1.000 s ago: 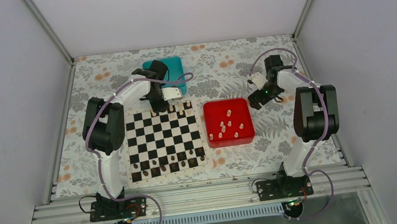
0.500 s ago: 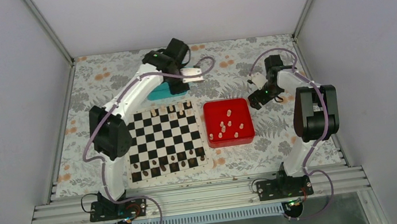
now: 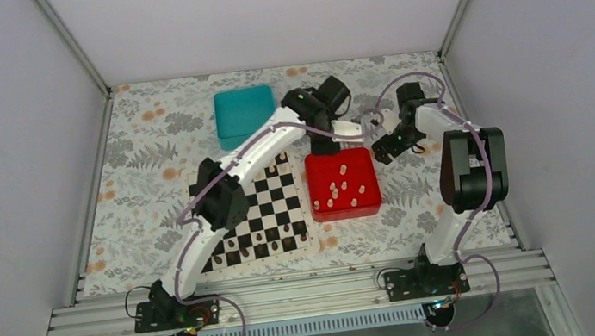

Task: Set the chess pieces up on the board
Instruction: Pick up the chess piece from the storage box.

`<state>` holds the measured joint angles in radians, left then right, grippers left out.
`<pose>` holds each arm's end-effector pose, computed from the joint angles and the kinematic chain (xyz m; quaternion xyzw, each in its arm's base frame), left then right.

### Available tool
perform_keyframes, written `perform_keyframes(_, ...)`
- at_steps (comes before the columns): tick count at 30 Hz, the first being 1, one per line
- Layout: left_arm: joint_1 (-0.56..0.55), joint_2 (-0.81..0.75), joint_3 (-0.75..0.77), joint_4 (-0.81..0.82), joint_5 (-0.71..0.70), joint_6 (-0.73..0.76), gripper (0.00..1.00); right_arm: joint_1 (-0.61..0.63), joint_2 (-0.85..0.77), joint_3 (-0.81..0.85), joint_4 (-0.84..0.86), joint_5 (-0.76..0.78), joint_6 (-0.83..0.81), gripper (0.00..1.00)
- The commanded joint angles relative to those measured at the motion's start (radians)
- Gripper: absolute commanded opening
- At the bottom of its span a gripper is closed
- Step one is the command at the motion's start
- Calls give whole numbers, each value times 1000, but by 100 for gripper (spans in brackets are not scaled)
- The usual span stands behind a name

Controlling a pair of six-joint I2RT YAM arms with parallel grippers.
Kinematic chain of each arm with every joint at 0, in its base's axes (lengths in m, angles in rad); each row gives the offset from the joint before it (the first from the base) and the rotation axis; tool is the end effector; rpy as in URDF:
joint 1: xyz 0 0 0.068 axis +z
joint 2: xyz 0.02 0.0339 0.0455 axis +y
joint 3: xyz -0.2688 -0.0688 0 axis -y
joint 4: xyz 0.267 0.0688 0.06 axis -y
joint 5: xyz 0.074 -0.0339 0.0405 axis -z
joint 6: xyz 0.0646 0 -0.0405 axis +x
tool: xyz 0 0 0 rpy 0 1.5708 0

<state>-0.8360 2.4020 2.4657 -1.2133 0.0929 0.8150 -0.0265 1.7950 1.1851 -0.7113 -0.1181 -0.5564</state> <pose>0.3561 -0.4030 0.2453 0.7245 0.6554 -0.0476 0.2083 0.3672 -0.0021 0.1380 -0.2665 0.9540 0.0204 0.1358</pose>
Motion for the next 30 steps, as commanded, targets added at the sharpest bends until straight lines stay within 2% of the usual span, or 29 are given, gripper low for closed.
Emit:
perform_keyframes(1,-52,49,45,-21,42,3,45,5,2,4,4,3,4,100)
perform_keyframes(10,-66,81,-2,27,86,1,45,6,2,7,-4,-6,0,100)
perform_keyframes(30,-70,156,-33,70,81,15,45,5,4,5,-4,-13,-3,100)
